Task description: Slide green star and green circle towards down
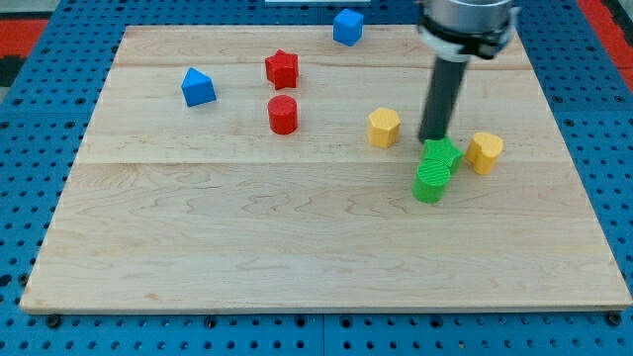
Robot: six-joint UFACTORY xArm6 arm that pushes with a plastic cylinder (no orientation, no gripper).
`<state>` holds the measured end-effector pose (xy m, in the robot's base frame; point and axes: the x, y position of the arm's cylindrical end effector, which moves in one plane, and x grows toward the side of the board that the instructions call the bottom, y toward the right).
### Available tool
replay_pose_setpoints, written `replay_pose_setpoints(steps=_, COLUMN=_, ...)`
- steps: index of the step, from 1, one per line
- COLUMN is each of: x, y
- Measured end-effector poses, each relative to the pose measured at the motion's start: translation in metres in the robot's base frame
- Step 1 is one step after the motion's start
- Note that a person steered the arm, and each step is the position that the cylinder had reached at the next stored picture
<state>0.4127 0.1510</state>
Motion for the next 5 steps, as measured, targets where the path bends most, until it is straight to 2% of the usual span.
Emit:
replay_pose_setpoints(steps=1, x=0.01, y=0.012)
replay_pose_setpoints(steps=3, x=0.058, y=0.004)
replay_pose_setpoints(steps=4, x=0.061, y=0.049)
replay_pose_setpoints(steps=5, x=0.084, y=0.066)
